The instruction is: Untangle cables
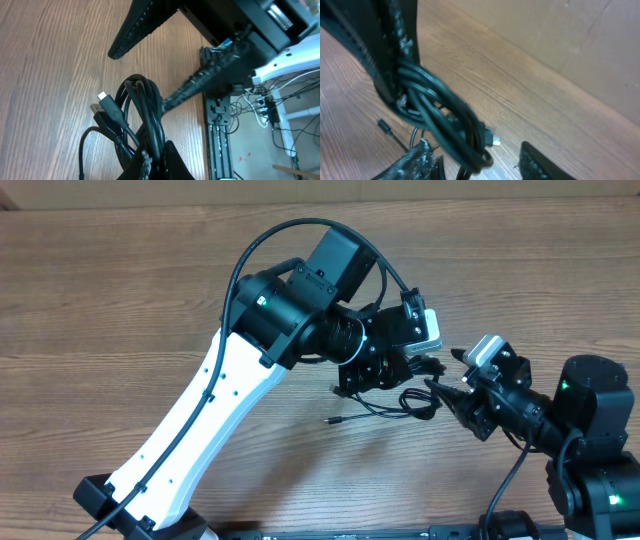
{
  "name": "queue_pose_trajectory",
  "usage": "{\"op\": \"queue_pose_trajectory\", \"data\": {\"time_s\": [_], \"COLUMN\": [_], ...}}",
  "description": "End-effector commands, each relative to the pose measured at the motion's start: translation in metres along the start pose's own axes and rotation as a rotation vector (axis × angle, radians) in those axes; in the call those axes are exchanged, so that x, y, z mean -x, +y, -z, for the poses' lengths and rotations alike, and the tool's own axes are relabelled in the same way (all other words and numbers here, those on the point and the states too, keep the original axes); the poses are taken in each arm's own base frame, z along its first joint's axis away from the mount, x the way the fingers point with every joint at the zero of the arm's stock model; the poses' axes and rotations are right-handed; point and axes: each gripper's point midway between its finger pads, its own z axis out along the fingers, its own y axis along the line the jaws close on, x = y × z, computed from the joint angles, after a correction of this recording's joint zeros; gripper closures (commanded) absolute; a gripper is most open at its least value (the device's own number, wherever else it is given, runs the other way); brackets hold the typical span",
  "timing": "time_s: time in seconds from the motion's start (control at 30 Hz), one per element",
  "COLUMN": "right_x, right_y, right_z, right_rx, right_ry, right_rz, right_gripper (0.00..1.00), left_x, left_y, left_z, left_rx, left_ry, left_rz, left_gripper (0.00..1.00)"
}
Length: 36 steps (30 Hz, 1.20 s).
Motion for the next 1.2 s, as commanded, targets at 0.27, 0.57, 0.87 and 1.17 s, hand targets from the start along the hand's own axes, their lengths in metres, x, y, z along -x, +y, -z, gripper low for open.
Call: {"op": "queue_pose_trajectory", "data": {"time_s": [0.27, 0.57, 0.87, 1.17], "right_x": [0.021, 0.005, 0.001, 0.004], "right_y": [0.012, 0.023, 0.026, 0.024], "right_z": [0.008, 0.008, 0.009, 0.008], "right_rx": [0.060, 0.107, 0.119, 0.111], "right_ry": [-0.071, -0.013, 0.005, -0.010], "right_rz": [0.075, 0.017, -0.026, -0.012], "right_gripper": [0.93, 0.96, 0.96, 0.13], "left_x": [0.025, 0.035, 0.039, 0.029], "left_y": [-0.010, -0.003, -0.001, -0.007], "left_z": [0.008, 0.009, 0.010, 0.009], "left_rx": [-0.022, 0.009, 0.017, -0.013], "left_ry": [-0.091, -0.129, -0.141, -0.107], "left_rz": [-0.053, -0.071, -0.082, -0.050], "left_gripper": [0.96, 0.96, 0.96, 0.96]}}
